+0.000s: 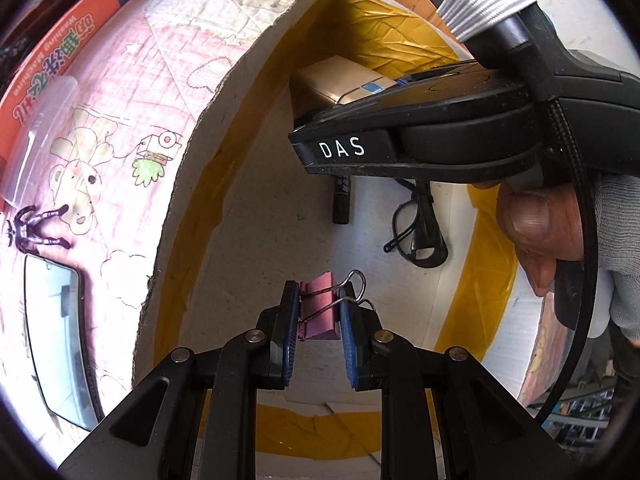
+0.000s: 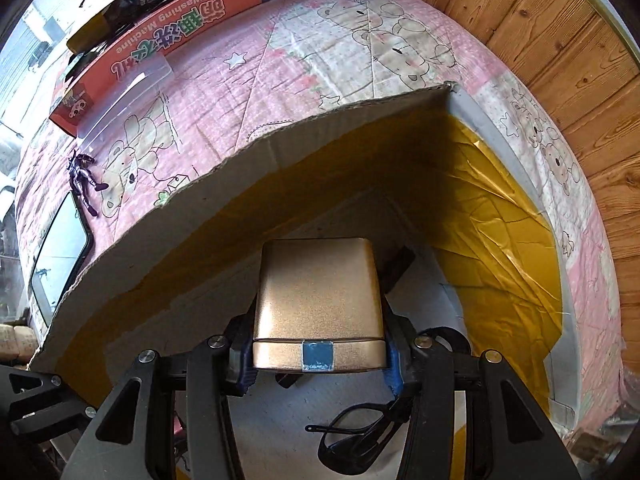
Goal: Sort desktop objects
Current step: 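Lower and release the gold box with the right tool while the left tool drops the clip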
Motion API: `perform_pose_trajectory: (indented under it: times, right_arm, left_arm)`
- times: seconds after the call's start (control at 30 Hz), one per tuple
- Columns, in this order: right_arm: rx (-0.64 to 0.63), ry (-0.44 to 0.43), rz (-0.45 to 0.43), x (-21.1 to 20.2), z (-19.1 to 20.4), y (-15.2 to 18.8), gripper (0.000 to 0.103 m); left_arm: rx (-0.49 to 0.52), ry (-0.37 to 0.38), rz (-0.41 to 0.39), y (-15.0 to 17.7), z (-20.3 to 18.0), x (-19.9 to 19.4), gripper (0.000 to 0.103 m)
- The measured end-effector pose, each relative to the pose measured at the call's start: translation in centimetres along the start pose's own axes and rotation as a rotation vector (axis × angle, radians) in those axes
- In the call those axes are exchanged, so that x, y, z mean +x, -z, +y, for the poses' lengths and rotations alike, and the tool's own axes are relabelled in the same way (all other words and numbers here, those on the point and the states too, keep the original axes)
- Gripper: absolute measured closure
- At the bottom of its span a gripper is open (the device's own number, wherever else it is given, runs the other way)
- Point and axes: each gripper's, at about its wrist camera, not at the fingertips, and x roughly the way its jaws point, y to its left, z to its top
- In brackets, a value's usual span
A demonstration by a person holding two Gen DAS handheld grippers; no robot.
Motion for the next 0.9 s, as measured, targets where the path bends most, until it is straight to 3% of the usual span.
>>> perform_pose_trajectory:
  times: [0.47, 0.53, 0.9]
  right_arm:
    - [0.069, -0.019, -0.004, 0.9, -0.6, -0.7, 0.05]
    - [0.088, -0.023, -0.013, 0.6, -1.0, -0.6, 0.042]
    - [0.093, -0.037, -0.024, -2.0, -1.4, 0.7, 0.042]
  left_arm:
    - [-0.011, -0.017, -0.028, -0.6, 0.7, 0.0, 0.082]
    - [-0.005, -0.026, -0.03, -0.5, 0.7, 0.0, 0.077]
    - [0.019, -0.055, -0.047, 0.7, 0.1, -1.4, 0.07]
